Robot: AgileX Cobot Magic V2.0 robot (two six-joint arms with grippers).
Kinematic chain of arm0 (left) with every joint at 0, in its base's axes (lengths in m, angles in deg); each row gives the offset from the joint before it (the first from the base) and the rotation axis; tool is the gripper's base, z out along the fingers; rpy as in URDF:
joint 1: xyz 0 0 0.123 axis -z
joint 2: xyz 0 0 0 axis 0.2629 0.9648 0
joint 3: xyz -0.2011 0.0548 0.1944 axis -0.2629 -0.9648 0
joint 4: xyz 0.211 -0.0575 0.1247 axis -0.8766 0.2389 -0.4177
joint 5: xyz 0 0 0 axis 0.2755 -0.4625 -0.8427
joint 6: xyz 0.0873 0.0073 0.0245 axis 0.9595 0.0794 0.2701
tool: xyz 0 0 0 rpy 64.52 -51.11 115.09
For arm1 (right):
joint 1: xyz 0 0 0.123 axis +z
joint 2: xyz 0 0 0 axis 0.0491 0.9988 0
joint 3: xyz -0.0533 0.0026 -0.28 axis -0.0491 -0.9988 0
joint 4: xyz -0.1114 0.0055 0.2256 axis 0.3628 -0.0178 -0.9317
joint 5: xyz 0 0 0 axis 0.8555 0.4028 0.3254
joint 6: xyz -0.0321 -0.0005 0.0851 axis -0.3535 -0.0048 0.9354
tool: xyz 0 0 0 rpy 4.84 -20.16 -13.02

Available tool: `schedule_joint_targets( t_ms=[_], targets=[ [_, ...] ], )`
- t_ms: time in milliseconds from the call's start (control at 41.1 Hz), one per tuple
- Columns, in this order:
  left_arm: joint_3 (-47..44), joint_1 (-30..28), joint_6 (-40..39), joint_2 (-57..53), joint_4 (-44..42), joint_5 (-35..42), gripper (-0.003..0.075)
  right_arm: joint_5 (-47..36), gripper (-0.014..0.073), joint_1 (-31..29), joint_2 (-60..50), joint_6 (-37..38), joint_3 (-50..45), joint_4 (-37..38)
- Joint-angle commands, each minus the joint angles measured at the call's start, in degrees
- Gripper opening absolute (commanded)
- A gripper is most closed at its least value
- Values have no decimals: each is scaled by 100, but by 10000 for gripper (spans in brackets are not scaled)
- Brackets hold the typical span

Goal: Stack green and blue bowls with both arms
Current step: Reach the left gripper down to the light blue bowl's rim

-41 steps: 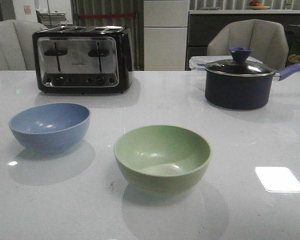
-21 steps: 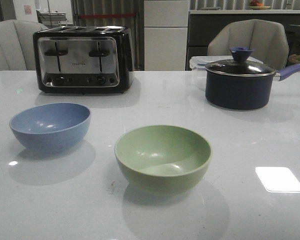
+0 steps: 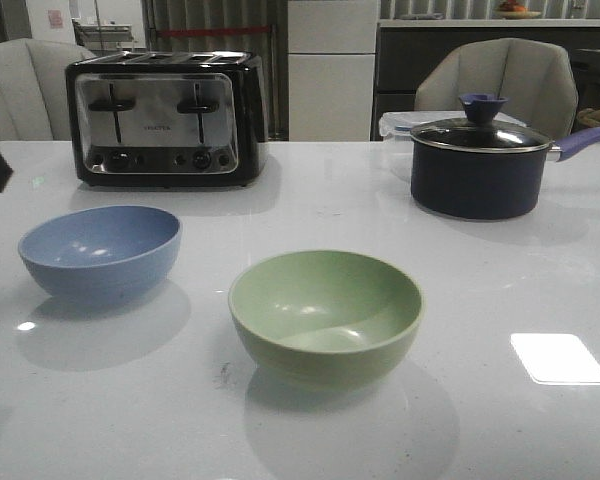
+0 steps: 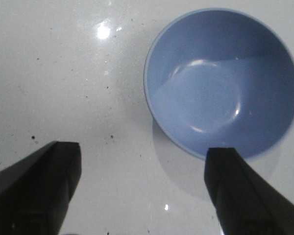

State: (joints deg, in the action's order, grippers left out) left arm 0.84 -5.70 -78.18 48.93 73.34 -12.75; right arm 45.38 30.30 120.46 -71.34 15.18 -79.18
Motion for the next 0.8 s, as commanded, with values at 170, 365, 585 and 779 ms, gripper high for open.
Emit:
schedule_joint_targets(
  t_ms=[170,365,585,779],
  targets=[
    [1040,45,-51,1295,87,526,614,-360,489,7,2,-42,157,-95],
    [1282,45,-51,1807,103,552,547,-360,489,7,2,-42,157,-95],
    [1334,45,-51,1912,145,574,304,-360,489,7,2,-42,157,-95],
    [1348,45,-51,1912,312,529,134,-360,489,7,2,-42,157,-95]
  ],
)
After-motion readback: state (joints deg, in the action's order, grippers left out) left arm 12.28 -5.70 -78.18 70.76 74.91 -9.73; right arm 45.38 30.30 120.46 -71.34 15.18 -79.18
